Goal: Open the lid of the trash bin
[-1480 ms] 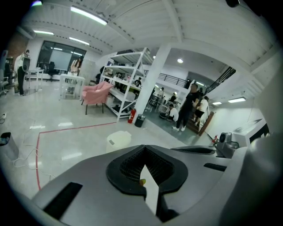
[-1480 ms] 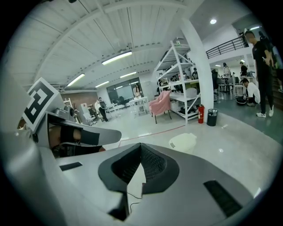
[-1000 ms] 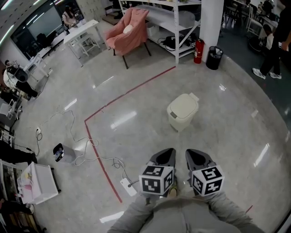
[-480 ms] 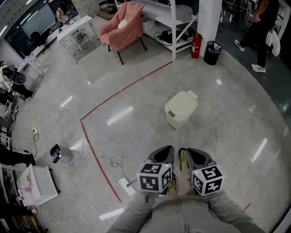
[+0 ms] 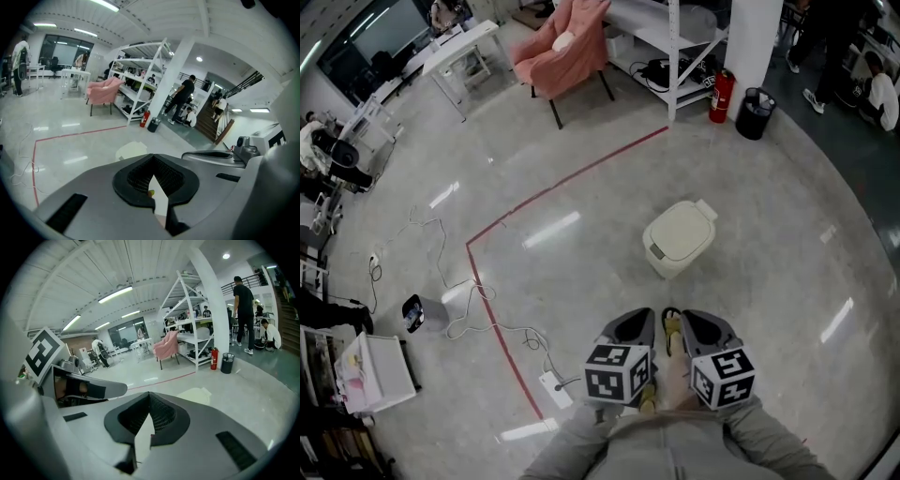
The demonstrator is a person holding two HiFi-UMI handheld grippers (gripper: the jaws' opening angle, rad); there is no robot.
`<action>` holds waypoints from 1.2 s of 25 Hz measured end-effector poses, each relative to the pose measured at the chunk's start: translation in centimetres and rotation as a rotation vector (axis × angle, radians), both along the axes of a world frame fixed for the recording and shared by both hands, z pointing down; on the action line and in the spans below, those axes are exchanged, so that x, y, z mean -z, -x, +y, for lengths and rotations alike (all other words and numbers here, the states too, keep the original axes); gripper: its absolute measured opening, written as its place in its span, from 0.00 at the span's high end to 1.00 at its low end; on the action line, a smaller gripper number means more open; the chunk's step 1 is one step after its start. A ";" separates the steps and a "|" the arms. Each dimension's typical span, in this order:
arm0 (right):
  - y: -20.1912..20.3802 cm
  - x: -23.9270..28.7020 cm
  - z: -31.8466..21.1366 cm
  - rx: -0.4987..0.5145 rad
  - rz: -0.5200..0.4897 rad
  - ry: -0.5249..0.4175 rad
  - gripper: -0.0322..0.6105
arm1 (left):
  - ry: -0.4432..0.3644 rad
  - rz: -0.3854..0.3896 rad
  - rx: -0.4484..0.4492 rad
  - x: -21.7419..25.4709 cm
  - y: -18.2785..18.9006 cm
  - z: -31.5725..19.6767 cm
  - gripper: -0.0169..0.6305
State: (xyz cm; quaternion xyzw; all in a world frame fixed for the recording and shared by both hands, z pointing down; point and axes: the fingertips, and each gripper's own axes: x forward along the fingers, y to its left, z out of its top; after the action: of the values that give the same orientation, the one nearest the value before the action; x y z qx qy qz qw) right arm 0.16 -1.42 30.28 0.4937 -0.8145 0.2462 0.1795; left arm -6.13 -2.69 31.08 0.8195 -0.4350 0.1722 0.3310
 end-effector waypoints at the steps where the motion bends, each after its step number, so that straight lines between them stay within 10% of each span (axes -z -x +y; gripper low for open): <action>1: -0.2 -0.3 -0.9 0.005 0.001 0.005 0.95 | 0.005 -0.002 0.003 -0.3 -0.3 -0.8 0.96; 30: -4.5 -18.8 -15.7 0.021 0.034 0.247 0.95 | 0.267 -0.034 0.149 -20.9 -3.7 -16.3 0.96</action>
State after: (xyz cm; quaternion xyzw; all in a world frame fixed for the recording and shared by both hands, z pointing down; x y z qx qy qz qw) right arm 4.65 -17.08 49.06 0.4634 -0.7800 0.3343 0.2552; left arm -2.41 -18.96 52.00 0.7305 -0.4736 0.2173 0.4414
